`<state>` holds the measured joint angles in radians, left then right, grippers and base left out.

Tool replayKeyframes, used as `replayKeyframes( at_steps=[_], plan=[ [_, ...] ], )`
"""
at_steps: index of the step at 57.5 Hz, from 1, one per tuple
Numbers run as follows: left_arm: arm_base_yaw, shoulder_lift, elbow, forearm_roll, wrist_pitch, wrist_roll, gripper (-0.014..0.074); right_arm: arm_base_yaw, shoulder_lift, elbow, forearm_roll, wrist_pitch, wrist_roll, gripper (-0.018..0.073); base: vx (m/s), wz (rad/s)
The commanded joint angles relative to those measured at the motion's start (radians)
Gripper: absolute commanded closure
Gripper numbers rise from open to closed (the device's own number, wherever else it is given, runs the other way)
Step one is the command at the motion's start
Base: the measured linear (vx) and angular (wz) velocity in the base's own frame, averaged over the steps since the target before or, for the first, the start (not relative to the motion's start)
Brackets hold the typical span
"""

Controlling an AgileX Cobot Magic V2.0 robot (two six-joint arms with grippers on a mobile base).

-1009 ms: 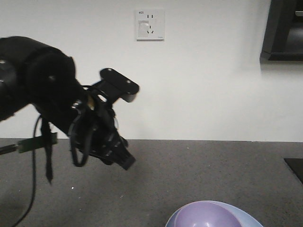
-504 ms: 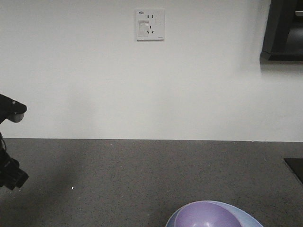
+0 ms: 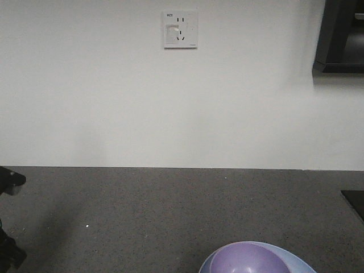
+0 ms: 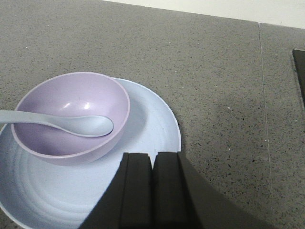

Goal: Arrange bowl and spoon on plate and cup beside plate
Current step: 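Move the left gripper to the brown paper cup and grasp it, then set the paper cup down beside the plate with the left gripper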

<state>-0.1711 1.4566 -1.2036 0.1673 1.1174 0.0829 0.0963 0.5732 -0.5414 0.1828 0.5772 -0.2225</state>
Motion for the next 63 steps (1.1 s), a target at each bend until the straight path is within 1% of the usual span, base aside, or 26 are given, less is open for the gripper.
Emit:
replayKeyframes(
  at_steps=[1,2,5,6,8,9,11,12,17,21,25,30,32,39,47,56,63],
  plan=[
    [0.005,-0.016,-0.001,0.006,-0.055,-0.016,0.0174,-0.001,0.005,-0.027,-0.001,-0.075,-0.009,0.0568,0.00,0.00],
    [0.005,-0.016,0.000,0.005,-0.061,-0.016,0.0197,-0.001,0.005,-0.027,-0.001,-0.075,-0.009,0.0568,0.00,0.00],
    [0.005,-0.016,-0.001,0.002,-0.068,-0.017,0.0304,-0.001,0.005,-0.027,-0.001,-0.075,-0.009,0.0568,0.00,0.00],
    [0.005,-0.019,-0.004,0.002,-0.073,-0.016,0.0362,-0.001,0.005,-0.027,-0.001,-0.075,-0.009,0.0568,0.00,0.00],
    [0.005,-0.022,-0.006,0.002,-0.077,-0.016,0.0445,-0.001,0.005,-0.027,-0.002,-0.075,-0.009,0.0568,0.00,0.00],
    [0.005,-0.026,-0.007,0.002,-0.080,-0.016,0.0510,-0.001,0.005,-0.027,-0.002,-0.075,-0.009,0.0568,0.00,0.00],
    [0.005,-0.031,-0.010,0.002,-0.083,-0.016,0.0595,-0.001,0.005,-0.027,-0.002,-0.075,-0.009,0.0568,0.00,0.00],
    [0.005,-0.034,-0.014,0.002,-0.084,-0.016,0.0606,-0.001,0.005,-0.027,-0.002,-0.075,-0.009,0.0568,0.00,0.00],
    [0.003,-0.055,-0.038,-0.005,-0.083,-0.014,0.0605,-0.001,0.005,-0.027,-0.002,-0.074,-0.009,0.0568,0.00,0.00],
    [-0.011,-0.076,-0.070,-0.021,-0.069,0.003,0.0603,-0.001,0.005,-0.027,-0.001,-0.074,-0.009,0.0568,0.00,0.00],
    [-0.039,-0.091,-0.107,-0.062,-0.050,0.029,0.0602,-0.001,0.005,-0.027,-0.001,-0.074,-0.009,0.0568,0.00,0.00],
    [-0.107,-0.099,-0.147,-0.120,-0.045,0.049,0.0600,-0.001,0.005,-0.027,-0.001,-0.074,-0.009,0.0568,0.00,0.00],
    [-0.145,-0.099,-0.163,-0.133,-0.047,0.056,0.0599,-0.001,0.005,-0.027,-0.001,-0.074,-0.009,0.0568,0.00,0.00],
    [-0.281,-0.082,-0.201,-0.133,-0.058,0.055,0.0597,-0.001,0.005,-0.027,0.000,-0.074,-0.009,0.0568,0.00,0.00],
    [-0.405,-0.036,-0.245,-0.133,-0.058,0.035,0.0596,-0.001,0.005,-0.027,0.000,-0.075,-0.009,0.0568,0.00,0.00],
    [-0.506,0.037,-0.327,-0.133,-0.041,0.035,0.0596,-0.001,0.005,-0.027,-0.001,-0.074,-0.009,0.0568,0.00,0.00],
    [-0.553,0.108,-0.393,-0.133,0.000,0.035,0.0596,-0.001,0.005,-0.027,-0.001,-0.073,-0.009,0.0568,0.00,0.00]
  ],
)
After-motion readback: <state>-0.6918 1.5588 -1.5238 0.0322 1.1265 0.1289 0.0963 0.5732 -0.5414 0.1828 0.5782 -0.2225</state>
